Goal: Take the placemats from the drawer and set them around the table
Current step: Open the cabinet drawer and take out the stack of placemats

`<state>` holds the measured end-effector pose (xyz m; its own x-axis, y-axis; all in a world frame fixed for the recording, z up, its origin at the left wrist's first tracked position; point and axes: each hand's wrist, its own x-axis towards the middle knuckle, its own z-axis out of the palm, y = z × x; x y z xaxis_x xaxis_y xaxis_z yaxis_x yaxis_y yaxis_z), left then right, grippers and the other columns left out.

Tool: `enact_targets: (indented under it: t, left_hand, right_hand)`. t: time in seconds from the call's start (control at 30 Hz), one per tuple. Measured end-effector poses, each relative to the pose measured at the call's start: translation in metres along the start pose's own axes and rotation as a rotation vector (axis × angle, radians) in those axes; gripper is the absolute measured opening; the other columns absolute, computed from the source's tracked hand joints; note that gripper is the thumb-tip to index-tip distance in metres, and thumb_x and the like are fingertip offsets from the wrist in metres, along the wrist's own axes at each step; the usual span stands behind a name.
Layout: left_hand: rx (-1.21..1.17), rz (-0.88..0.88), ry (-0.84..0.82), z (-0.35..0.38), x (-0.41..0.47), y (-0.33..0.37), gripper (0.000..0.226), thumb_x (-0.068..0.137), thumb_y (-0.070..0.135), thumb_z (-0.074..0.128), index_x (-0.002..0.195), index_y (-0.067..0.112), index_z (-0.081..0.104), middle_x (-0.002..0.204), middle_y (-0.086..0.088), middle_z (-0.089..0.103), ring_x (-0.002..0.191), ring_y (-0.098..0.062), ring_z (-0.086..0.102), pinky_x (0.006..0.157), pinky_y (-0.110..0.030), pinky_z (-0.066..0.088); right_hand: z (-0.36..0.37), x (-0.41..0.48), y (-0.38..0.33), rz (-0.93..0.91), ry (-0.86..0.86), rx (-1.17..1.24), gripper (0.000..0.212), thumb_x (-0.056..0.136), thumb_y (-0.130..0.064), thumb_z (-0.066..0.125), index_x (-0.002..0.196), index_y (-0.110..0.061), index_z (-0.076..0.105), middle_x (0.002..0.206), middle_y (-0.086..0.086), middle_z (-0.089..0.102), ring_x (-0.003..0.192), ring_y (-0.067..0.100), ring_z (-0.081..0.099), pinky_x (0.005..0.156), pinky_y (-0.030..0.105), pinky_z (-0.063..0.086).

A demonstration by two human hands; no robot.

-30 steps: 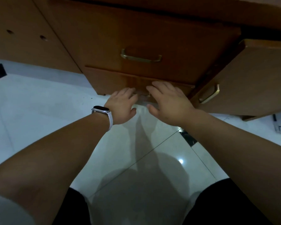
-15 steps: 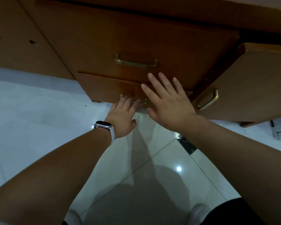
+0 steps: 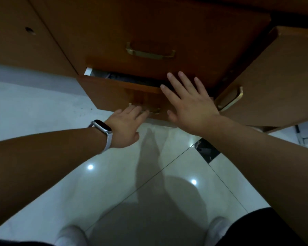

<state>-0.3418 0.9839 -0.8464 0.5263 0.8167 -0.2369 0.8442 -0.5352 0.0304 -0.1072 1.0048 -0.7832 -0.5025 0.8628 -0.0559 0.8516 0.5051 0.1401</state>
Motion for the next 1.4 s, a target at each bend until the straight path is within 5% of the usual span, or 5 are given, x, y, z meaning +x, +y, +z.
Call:
enact_targets:
  t: [0.5, 0.67, 0.8, 1.03, 1.4]
  left_hand:
    - [-0.08, 0.013, -0.021, 0.02, -0.044, 0.009, 0.078, 0.091, 0.043, 0.048, 0.156, 0.02, 0.012, 0.16, -0.008, 0.019, 0.147, -0.027, 0.015, 0.112, -0.043, 0.027]
    - [-0.086, 0.011, -0.005, 0.019, -0.053, 0.014, 0.075, 0.09, 0.04, 0.052, 0.154, 0.017, 0.022, 0.156, -0.01, 0.03, 0.143, -0.029, 0.026, 0.108, -0.043, 0.031]
    - [-0.114, 0.079, 0.106, 0.003, -0.057, 0.009, 0.062, 0.084, 0.031, 0.062, 0.14, 0.009, 0.049, 0.132, -0.016, 0.055, 0.118, -0.036, 0.053, 0.09, -0.045, 0.046]
    - [-0.002, 0.094, 0.428, -0.021, -0.06, -0.023, 0.052, 0.084, 0.034, 0.057, 0.129, 0.007, 0.058, 0.13, -0.021, 0.056, 0.117, -0.039, 0.051, 0.093, -0.048, 0.038]
    - [-0.006, -0.028, 0.313, -0.038, -0.066, -0.04, 0.059, 0.085, 0.045, 0.043, 0.136, 0.017, 0.053, 0.122, -0.012, 0.058, 0.108, -0.034, 0.052, 0.086, -0.046, 0.04]
  right_hand:
    - [0.008, -0.013, 0.0, 0.032, -0.044, 0.002, 0.072, 0.093, -0.051, 0.044, 0.155, -0.025, 0.017, 0.164, 0.008, 0.003, 0.15, 0.03, -0.001, 0.119, 0.054, 0.005]
    - [0.012, -0.018, -0.001, -0.008, -0.072, 0.084, 0.071, 0.095, -0.052, 0.042, 0.155, -0.026, 0.015, 0.164, 0.007, 0.004, 0.15, 0.029, -0.001, 0.118, 0.051, 0.003]
    - [0.015, -0.019, -0.003, -0.036, -0.099, 0.16, 0.071, 0.095, -0.054, 0.042, 0.155, -0.03, 0.012, 0.165, 0.004, 0.003, 0.15, 0.027, -0.001, 0.118, 0.049, 0.005]
    - [0.016, -0.018, -0.003, -0.032, -0.151, 0.246, 0.072, 0.092, -0.06, 0.04, 0.152, -0.037, 0.009, 0.164, -0.001, 0.005, 0.15, 0.026, 0.001, 0.116, 0.048, 0.009]
    - [0.011, -0.026, -0.014, 0.011, -0.209, 0.277, 0.071, 0.091, -0.065, 0.041, 0.149, -0.038, 0.011, 0.164, -0.003, 0.008, 0.15, 0.025, 0.002, 0.117, 0.047, 0.007]
